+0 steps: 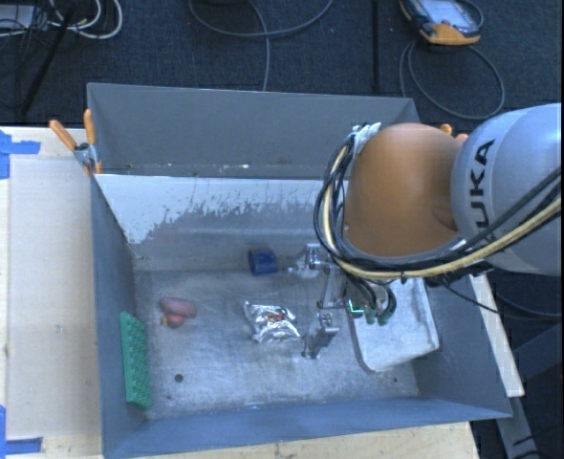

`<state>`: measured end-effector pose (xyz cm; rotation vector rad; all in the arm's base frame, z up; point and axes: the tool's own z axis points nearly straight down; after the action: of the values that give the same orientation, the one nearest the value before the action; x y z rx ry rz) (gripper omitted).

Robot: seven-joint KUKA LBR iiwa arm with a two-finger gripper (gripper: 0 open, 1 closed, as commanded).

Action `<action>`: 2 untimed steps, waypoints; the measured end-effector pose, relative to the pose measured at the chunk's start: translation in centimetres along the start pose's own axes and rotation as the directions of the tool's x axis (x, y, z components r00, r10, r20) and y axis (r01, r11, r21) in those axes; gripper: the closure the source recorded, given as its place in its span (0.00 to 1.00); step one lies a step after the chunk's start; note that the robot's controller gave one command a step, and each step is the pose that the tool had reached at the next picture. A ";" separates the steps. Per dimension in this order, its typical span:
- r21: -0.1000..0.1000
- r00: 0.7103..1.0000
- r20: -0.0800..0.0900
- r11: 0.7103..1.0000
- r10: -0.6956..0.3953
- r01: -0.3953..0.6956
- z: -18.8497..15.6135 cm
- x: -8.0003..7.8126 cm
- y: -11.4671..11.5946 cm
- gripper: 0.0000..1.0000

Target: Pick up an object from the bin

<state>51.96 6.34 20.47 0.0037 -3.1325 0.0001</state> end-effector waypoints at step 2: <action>-0.004 0.951 0.008 0.951 0.310 -0.310 10.4 -2.3 1.5 0.00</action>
Offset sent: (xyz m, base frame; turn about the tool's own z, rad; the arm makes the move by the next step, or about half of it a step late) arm 0.0328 -0.0001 -0.1347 0.2652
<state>54.16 7.81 10.06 -0.4895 -3.1030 -0.0017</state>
